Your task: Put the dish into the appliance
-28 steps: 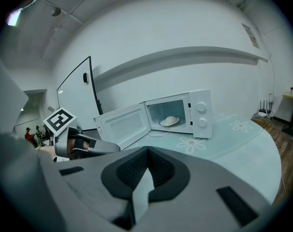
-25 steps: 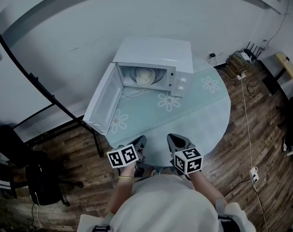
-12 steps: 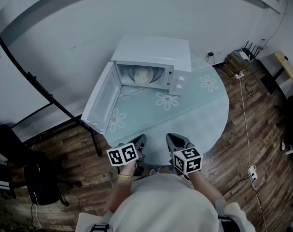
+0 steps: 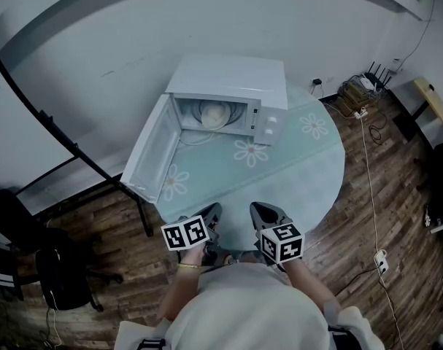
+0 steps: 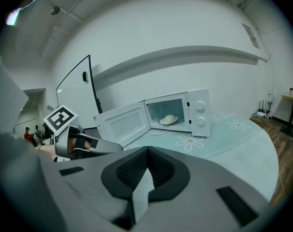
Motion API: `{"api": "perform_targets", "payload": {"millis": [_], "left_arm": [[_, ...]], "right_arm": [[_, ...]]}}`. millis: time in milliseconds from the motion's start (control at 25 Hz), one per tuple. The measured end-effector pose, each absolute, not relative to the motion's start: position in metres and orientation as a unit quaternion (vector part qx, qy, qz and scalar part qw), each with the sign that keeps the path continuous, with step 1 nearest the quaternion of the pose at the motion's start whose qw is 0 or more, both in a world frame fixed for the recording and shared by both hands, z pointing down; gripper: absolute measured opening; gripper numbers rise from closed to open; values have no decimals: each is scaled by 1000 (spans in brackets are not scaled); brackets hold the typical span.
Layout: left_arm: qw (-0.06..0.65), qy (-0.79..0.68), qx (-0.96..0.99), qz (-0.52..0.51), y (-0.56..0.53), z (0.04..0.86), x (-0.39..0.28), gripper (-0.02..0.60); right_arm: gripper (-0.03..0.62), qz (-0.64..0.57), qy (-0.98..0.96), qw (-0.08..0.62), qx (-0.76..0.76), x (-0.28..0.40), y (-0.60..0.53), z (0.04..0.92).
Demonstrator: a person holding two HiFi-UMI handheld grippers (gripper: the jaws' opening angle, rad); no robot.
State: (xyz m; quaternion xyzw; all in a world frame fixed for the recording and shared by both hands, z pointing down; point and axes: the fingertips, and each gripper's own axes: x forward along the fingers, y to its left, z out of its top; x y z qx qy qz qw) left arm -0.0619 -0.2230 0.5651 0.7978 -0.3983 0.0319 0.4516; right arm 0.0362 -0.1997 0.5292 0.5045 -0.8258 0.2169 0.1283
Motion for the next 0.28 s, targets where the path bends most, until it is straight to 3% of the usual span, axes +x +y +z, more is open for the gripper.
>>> {"api": "perform_targets", "payload": {"millis": [280], "left_arm": [[456,-397,796,29,-225,567,-61,12]], "right_arm": [[5,219,-825,128,505,36,-202,532]]}}
